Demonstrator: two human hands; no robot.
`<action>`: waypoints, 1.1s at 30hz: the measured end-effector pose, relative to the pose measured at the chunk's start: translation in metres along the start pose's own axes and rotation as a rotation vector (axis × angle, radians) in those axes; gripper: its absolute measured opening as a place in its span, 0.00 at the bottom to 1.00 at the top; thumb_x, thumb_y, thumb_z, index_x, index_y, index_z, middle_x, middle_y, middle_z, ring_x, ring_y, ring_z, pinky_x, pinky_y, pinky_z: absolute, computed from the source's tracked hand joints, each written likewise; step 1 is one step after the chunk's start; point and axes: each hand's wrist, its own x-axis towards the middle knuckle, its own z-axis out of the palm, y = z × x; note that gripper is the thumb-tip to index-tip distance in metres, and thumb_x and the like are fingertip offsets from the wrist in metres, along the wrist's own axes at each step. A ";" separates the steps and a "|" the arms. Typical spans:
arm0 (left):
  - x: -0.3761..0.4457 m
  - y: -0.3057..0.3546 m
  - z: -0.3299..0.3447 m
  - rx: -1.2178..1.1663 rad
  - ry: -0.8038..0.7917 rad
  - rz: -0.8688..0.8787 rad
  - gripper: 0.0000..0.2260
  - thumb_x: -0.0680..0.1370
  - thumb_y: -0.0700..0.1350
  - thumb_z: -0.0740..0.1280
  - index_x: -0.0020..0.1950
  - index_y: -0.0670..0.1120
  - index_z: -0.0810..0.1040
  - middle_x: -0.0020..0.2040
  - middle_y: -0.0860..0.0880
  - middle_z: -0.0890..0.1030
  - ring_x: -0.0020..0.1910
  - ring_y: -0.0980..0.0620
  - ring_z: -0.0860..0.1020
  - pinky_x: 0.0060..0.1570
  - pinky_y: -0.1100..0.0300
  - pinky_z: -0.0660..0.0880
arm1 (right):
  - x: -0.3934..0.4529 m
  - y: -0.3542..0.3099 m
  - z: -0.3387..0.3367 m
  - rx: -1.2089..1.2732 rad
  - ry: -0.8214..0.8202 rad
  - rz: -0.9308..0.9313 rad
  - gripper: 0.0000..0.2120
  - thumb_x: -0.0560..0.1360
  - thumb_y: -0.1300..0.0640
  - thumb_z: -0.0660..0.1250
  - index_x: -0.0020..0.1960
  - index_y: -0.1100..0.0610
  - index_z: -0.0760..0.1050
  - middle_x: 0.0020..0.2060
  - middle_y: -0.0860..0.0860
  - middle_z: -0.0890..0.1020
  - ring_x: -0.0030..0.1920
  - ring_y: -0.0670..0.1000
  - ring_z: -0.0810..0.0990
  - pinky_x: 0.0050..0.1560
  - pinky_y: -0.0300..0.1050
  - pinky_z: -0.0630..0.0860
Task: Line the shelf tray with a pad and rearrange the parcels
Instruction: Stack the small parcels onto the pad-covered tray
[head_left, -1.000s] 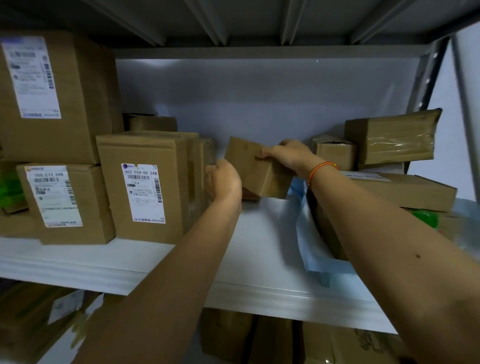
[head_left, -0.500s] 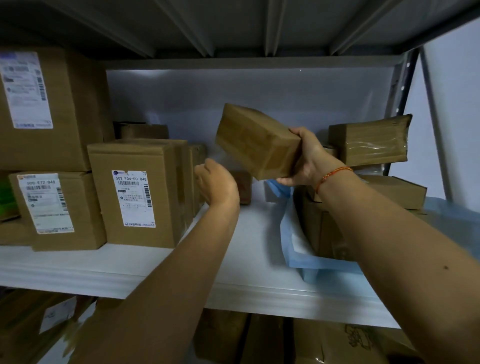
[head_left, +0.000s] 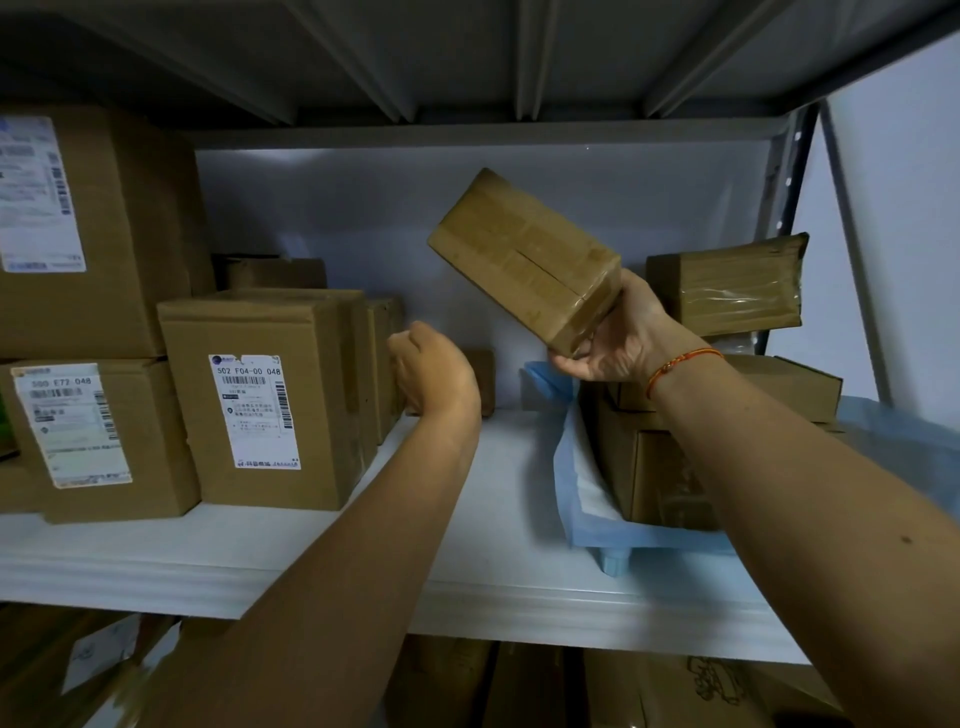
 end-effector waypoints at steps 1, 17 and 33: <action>-0.001 0.001 0.000 0.006 -0.001 0.004 0.16 0.82 0.45 0.50 0.66 0.41 0.67 0.53 0.50 0.67 0.54 0.50 0.68 0.60 0.55 0.62 | 0.000 -0.001 0.000 0.009 -0.012 0.000 0.19 0.73 0.42 0.60 0.53 0.54 0.77 0.47 0.53 0.82 0.46 0.55 0.82 0.50 0.53 0.78; 0.002 0.003 -0.006 -0.034 0.005 0.002 0.10 0.82 0.45 0.51 0.57 0.46 0.69 0.54 0.47 0.73 0.55 0.46 0.71 0.58 0.55 0.64 | -0.007 -0.009 0.002 -0.444 -0.019 -0.500 0.25 0.65 0.44 0.72 0.56 0.58 0.76 0.50 0.56 0.79 0.56 0.59 0.79 0.58 0.50 0.76; -0.003 -0.025 0.023 -0.025 -0.086 -0.086 0.08 0.77 0.49 0.53 0.45 0.47 0.67 0.49 0.39 0.76 0.46 0.43 0.74 0.52 0.47 0.75 | -0.037 -0.066 -0.037 -0.969 0.452 -0.998 0.22 0.71 0.39 0.70 0.57 0.54 0.75 0.53 0.52 0.77 0.52 0.52 0.77 0.42 0.43 0.78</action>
